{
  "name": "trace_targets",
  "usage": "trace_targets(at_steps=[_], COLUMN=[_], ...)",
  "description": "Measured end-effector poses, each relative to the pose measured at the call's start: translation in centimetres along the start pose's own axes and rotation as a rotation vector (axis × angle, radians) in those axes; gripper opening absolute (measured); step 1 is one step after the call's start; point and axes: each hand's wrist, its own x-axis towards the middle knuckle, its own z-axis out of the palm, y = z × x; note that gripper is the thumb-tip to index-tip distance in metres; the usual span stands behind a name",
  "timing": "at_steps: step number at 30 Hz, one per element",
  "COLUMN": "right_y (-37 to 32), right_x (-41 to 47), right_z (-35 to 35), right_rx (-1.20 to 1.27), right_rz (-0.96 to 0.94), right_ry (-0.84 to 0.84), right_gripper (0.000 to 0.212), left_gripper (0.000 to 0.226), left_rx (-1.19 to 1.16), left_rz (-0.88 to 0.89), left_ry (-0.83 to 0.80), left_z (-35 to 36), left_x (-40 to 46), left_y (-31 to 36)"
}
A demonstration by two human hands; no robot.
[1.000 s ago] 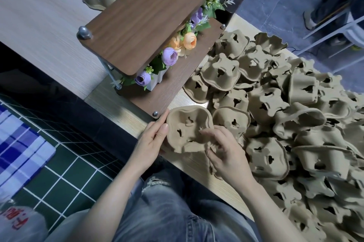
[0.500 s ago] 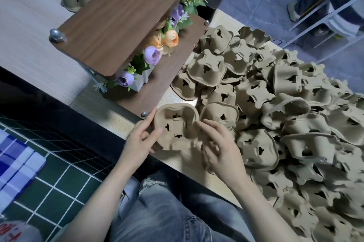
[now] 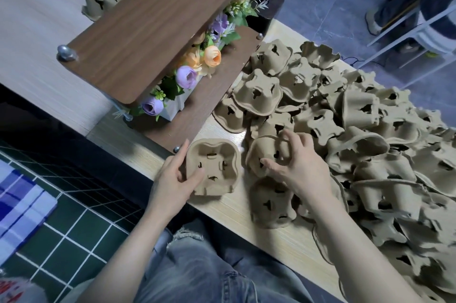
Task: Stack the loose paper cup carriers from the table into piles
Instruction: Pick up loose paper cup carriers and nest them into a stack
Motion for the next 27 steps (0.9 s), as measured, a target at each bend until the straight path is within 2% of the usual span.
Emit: trace_targets(at_steps=[12, 19, 23, 25, 27], right_y=[-0.3, 0.3, 1.0, 1.4, 1.5], right_x=[-0.5, -1.4, -1.3, -1.2, -1.3], right_z=[0.6, -0.4, -0.9, -0.9, -1.0], right_rx=[-0.051, 0.118, 0.24, 0.311, 0.402], right_rz=[0.019, 0.033, 0.057, 0.058, 0.066], right_ry=[-0.012, -0.053, -0.07, -0.021, 0.029], right_gripper=[0.074, 0.07, 0.048, 0.029, 0.02], left_gripper=[0.06, 0.059, 0.059, 0.059, 0.059], left_rx=[-0.198, -0.221, -0.223, -0.225, -0.245], left_rz=[-0.032, -0.023, -0.015, 0.002, 0.006], left_ry=[-0.002, -0.012, -0.015, -0.017, -0.022], left_z=[0.5, 0.8, 0.6, 0.7, 0.7], left_x=[0.1, 0.2, 0.0, -0.1, 0.1], left_y=[-0.3, 0.0, 0.3, 0.4, 0.2])
